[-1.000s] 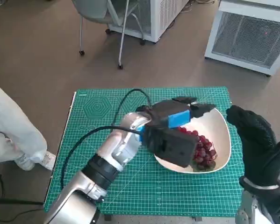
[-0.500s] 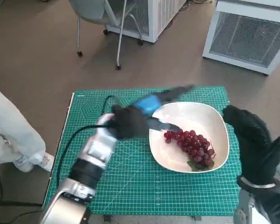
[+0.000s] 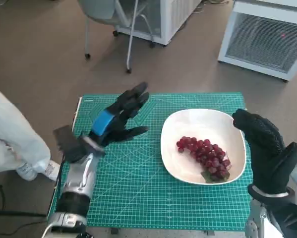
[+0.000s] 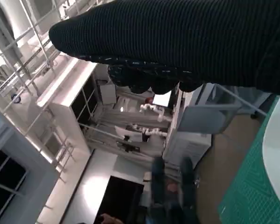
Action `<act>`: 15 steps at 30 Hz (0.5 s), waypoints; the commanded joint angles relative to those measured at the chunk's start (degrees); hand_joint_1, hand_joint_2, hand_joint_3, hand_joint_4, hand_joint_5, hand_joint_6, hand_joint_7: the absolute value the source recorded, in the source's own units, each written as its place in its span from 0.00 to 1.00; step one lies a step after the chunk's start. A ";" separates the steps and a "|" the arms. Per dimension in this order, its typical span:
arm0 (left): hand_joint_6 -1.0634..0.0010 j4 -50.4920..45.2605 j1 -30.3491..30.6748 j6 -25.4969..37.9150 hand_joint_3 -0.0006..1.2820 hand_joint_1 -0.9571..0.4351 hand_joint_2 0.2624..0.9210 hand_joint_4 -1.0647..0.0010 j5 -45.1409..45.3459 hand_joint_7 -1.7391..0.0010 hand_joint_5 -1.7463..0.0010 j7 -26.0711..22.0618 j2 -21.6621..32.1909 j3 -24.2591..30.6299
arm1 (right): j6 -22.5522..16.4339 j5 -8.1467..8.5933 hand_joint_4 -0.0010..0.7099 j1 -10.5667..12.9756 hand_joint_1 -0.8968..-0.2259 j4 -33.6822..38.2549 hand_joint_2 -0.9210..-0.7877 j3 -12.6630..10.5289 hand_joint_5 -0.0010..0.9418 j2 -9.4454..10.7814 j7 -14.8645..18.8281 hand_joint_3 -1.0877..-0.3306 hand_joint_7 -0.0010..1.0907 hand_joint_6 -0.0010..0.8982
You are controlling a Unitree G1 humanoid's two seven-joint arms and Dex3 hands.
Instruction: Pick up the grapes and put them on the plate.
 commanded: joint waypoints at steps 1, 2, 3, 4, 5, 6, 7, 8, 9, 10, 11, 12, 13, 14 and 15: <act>0.70 -6.99 3.62 2.39 0.10 0.53 1.00 0.79 -3.77 0.98 0.99 -0.83 -0.32 1.42 | 0.97 -0.42 0.68 0.71 0.60 0.08 0.00 0.04 0.00 -0.17 -0.25 0.74 0.54 0.22; 0.70 -8.40 4.52 2.99 0.10 0.53 1.00 0.79 -4.41 0.98 1.00 -0.78 -0.37 1.57 | 1.00 -0.48 0.68 0.72 0.60 0.09 0.00 0.04 0.00 -0.17 -0.28 0.74 0.54 0.22; 0.70 -9.59 5.25 3.52 0.10 0.53 1.00 0.79 -4.87 0.98 1.00 -0.68 -0.43 1.66 | 1.02 -0.52 0.68 0.74 0.60 0.09 0.00 0.04 0.00 -0.18 -0.30 0.74 0.54 0.22; 0.70 -10.71 5.94 3.97 0.11 0.53 1.00 0.79 -5.23 0.98 1.00 -0.54 -0.48 1.72 | 1.05 -0.56 0.68 0.75 0.60 0.09 0.00 0.05 0.00 -0.19 -0.32 0.74 0.54 0.22; 0.70 -11.76 6.62 4.38 0.11 0.53 1.00 0.79 -5.52 0.98 1.00 -0.35 -0.53 1.77 | 1.10 -0.58 0.68 0.75 0.60 0.08 0.00 0.06 0.00 -0.20 -0.33 0.74 0.54 0.22; 0.70 -12.79 7.29 4.77 0.11 0.53 1.00 0.79 -5.77 0.98 1.00 -0.15 -0.57 1.81 | 1.17 -0.59 0.68 0.74 0.60 0.07 0.00 0.08 0.00 -0.20 -0.33 0.74 0.54 0.22; 0.70 -13.81 7.97 5.14 0.12 0.53 1.00 0.79 -6.00 0.98 1.00 0.07 -0.61 1.86 | 1.25 -0.60 0.68 0.72 0.60 0.05 0.00 0.11 0.00 -0.20 -0.34 0.74 0.54 0.22; 0.70 -14.79 8.63 5.52 0.12 0.53 1.00 0.79 -6.22 0.98 1.00 0.27 -0.65 1.91 | 1.33 -0.62 0.68 0.70 0.60 0.03 0.00 0.15 0.00 -0.20 -0.35 0.74 0.54 0.22; 0.70 -15.62 9.15 5.87 0.12 0.53 1.00 0.79 -6.36 0.98 1.00 0.44 -0.68 1.92 | 1.39 -0.64 0.68 0.69 0.60 -0.01 0.00 0.17 0.00 -0.20 -0.36 0.74 0.54 0.22; 0.70 -16.43 9.65 6.22 0.12 0.53 1.00 0.79 -6.49 0.98 1.00 0.60 -0.70 1.93 | 1.46 -0.66 0.68 0.68 0.60 -0.05 0.00 0.19 0.00 -0.21 -0.37 0.73 0.54 0.22; 0.70 -17.28 10.18 6.56 0.13 0.52 1.00 0.79 -6.58 0.98 1.00 0.77 -0.72 1.94 | 1.53 -0.70 0.68 0.66 0.60 -0.08 0.00 0.22 0.00 -0.20 -0.38 0.73 0.54 0.22; 0.70 -18.07 10.68 6.86 0.13 0.52 1.00 0.79 -6.62 0.98 1.00 0.94 -0.72 1.94 | 1.60 -0.72 0.68 0.63 0.60 -0.11 0.00 0.26 0.00 -0.20 -0.39 0.73 0.54 0.22; 0.70 -18.88 11.21 7.14 0.13 0.52 1.00 0.79 -6.62 0.98 1.00 1.15 -0.72 1.94 | 1.67 -0.77 0.68 0.61 0.60 -0.14 0.00 0.30 0.00 -0.19 -0.41 0.73 0.55 0.22; 0.70 -19.59 11.67 7.35 0.14 0.52 1.00 0.79 -6.55 0.98 1.00 1.38 -0.73 1.90 | 1.72 -0.81 0.69 0.61 0.60 -0.19 0.00 0.34 0.00 -0.18 -0.44 0.73 0.55 0.22; 0.71 -20.18 12.06 7.54 0.14 0.51 1.00 0.79 -6.43 0.98 1.00 1.64 -0.75 1.85 | 1.75 -0.89 0.69 0.62 0.60 -0.25 0.00 0.39 0.00 -0.17 -0.48 0.73 0.55 0.22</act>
